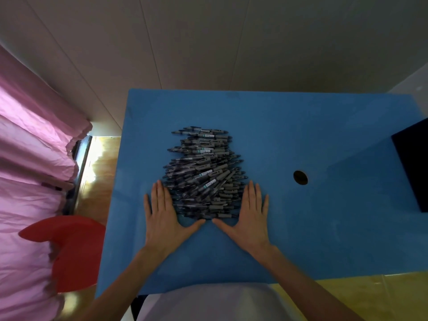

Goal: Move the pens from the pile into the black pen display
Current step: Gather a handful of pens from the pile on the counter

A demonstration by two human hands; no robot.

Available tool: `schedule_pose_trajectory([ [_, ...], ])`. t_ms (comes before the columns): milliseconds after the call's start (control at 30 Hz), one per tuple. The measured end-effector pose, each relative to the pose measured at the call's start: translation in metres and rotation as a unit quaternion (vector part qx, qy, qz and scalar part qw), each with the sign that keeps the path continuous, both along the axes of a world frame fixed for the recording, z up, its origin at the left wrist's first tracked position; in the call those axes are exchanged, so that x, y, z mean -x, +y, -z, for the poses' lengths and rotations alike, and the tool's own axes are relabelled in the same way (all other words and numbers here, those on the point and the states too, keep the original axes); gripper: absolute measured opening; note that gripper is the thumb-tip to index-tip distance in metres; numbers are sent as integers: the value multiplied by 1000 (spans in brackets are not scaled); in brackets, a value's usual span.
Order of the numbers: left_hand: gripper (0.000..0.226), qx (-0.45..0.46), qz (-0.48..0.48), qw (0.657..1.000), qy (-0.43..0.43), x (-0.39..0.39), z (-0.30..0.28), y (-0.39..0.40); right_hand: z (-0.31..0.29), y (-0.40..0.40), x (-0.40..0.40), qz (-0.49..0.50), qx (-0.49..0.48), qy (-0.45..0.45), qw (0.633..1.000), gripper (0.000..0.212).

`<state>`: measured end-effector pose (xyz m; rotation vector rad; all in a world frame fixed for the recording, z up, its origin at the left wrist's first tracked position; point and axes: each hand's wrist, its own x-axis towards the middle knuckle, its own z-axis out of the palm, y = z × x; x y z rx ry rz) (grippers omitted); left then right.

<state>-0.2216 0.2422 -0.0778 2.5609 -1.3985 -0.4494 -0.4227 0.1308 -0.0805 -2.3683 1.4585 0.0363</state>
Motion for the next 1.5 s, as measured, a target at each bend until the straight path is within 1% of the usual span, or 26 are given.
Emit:
schedule_pose_trajectory([
  [100,152,17,-27,999,27,-2,-1,2,-2,-4,8,8,-6,22,1000,143],
  [167,152,17,-24,999,28,-2,-2,-1,-2,-6,13,-5,1,43,999,139],
  [233,152,14,-22,999,24,-1,-3,-2,-1,-6,13,-11,1,44,999,137],
  [400,153,43,-52,996,54,-2,-2,0,-4,-7,8,-8,-19,-10,1000,145],
  [533,151,61,-77,992,85,3,-6,-4,-15,-26,-1,-17,-51,-102,993,133],
  [567,150,62,-85,990,94,4,-8,-7,-17,-34,-5,-13,-54,-108,993,132],
  [700,147,64,-95,989,94,4,-9,-17,-20,-56,-21,-19,-39,-74,996,134],
  [800,143,69,-100,988,100,2,-5,-17,-15,-56,-24,-11,-38,-95,995,131],
  [900,139,76,-92,988,98,2,-2,-17,-11,-50,-24,33,-34,-134,990,118],
  [967,136,86,-93,987,101,2,0,-17,-10,-40,-22,60,-28,-157,985,100],
  [1067,128,106,-93,984,107,1,1,-14,-5,-25,-17,77,14,-179,981,77],
  [1133,121,124,-91,981,114,0,2,-10,-1,-17,-15,82,45,-193,977,67],
  [1200,115,133,-92,980,119,-1,3,-8,3,-11,-15,84,56,-203,974,63],
  [1300,107,143,-98,978,120,-2,6,-6,7,-8,-15,82,65,-210,972,61],
  [1367,103,153,-104,975,121,0,7,-4,5,-12,-14,92,54,-227,968,62],
  [1433,104,155,-119,973,124,2,6,-3,-1,-23,-14,111,21,-258,960,70],
  [1500,112,147,-138,971,127,-1,5,-6,-10,-41,-16,116,-30,-266,957,83],
])
